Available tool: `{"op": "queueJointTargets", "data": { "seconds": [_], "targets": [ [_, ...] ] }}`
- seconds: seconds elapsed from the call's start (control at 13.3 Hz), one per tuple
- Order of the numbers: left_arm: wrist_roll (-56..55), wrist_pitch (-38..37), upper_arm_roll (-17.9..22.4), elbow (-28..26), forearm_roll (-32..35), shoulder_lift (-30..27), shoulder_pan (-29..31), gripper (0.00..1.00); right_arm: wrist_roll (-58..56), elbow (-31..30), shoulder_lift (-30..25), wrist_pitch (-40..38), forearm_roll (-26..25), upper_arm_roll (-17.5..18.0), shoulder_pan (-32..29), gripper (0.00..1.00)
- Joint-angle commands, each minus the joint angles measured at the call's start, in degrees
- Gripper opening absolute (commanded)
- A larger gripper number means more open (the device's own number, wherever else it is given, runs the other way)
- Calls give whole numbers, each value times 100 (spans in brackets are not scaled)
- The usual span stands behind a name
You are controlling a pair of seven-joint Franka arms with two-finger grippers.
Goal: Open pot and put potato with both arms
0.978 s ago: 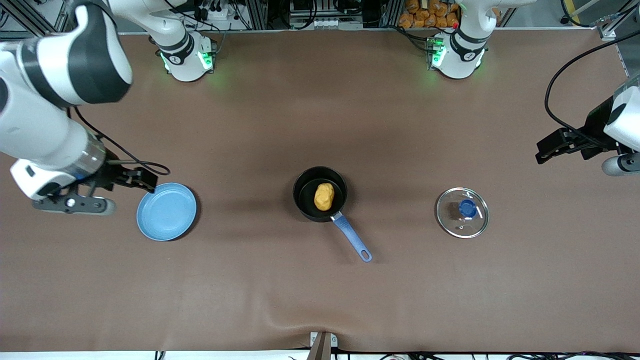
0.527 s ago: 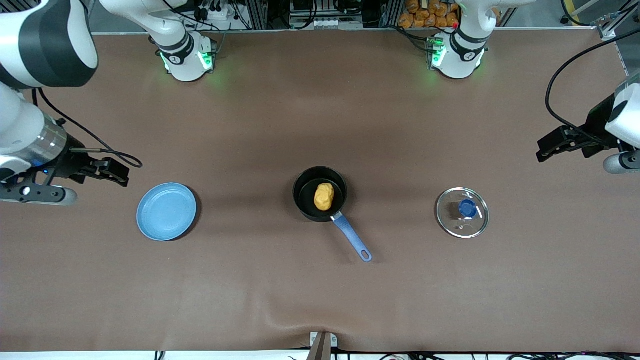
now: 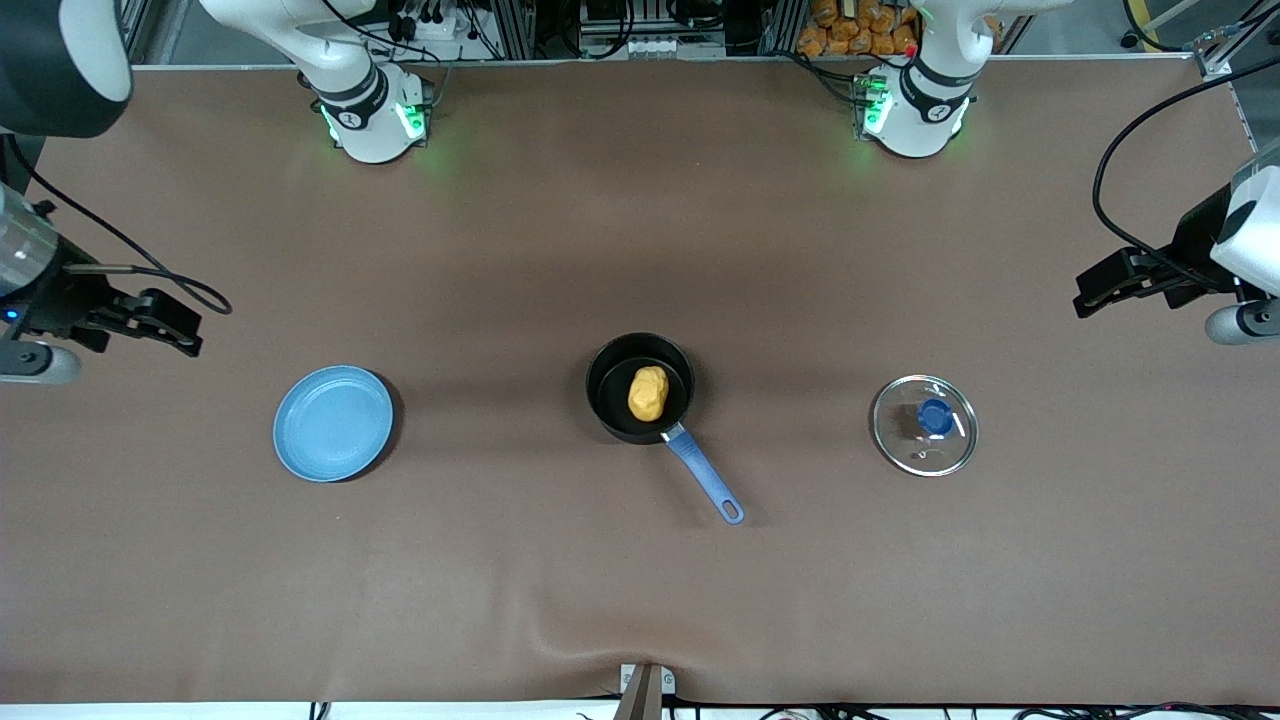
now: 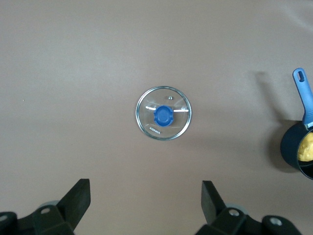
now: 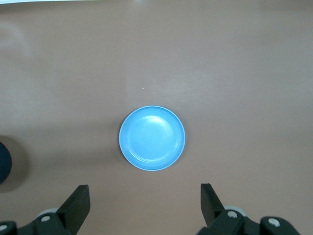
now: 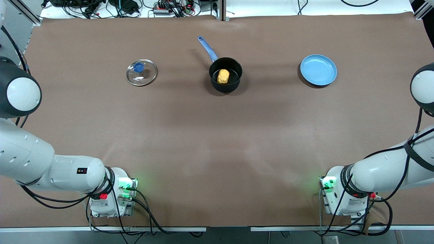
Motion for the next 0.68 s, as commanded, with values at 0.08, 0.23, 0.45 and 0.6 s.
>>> {"op": "queueJointTargets", "data": {
  "seconds": [0.08, 0.23, 0.45, 0.6],
  "targets": [
    [53, -122, -16, -139, 8, -205, 150, 100, -72, -192, -328, -200, -76, 114, -253, 100],
    [219, -122, -16, -403, 8, -416, 256, 100, -63, -183, -337, -200, -76, 114, -262, 100],
    [352, -34, 168, -772, -88, -724, 160, 100, -72, -183, -364, -270, -85, 114, -332, 100],
    [352, -60, 177, -721, -45, -760, 116, 100, -63, -174, -407, -323, -76, 114, -332, 100]
  ]
}}
